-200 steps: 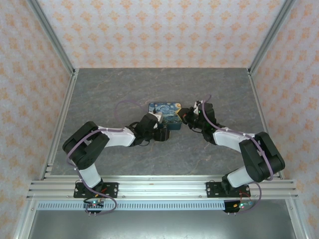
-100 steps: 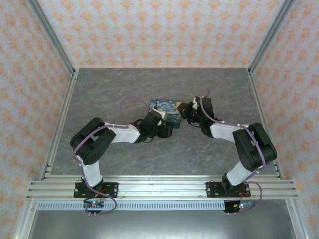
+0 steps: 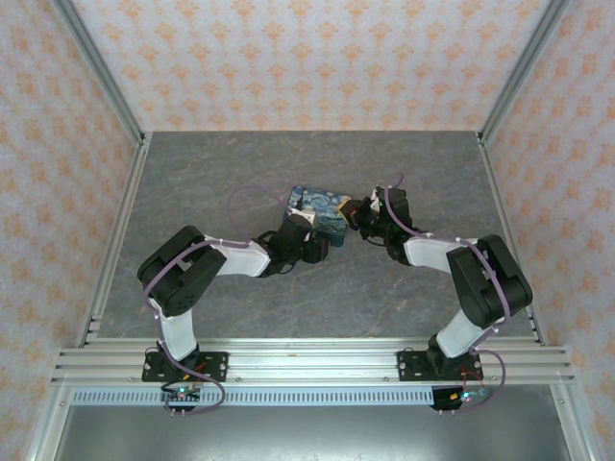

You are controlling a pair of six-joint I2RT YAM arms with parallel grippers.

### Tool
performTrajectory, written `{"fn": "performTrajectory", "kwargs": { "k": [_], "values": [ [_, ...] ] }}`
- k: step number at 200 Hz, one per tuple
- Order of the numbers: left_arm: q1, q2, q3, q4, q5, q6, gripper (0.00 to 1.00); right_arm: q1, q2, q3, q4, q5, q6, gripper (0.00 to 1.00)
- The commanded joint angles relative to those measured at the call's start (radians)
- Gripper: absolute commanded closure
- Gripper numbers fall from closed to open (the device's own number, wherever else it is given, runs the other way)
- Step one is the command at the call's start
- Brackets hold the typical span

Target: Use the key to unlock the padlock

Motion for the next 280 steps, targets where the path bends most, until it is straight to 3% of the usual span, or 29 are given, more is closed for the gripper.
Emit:
{"fn": "performTrajectory", "kwargs": {
  "k": [1,44,130,280],
  "values": [
    [-0.001,0.02,0.027,0.053,0.091,0.001,0.4,-0.006,0.015,0.009,0.04,-0.001,0.007,1.0],
    [0.006,-0.002,0.002,0.165,0.223,-0.111,0.4,-0.005,0.018,0.0,0.044,0.005,0.007,1.0],
    [0.054,0.048,-0.065,0.316,0.221,-0.31,0.4,-0.005,0.011,-0.027,0.071,0.012,0.016,1.0],
    [0.023,0.006,0.044,0.001,0.033,0.011,0.4,-0.022,0.005,0.086,-0.018,-0.01,-0.014,1.0]
  ]
}}
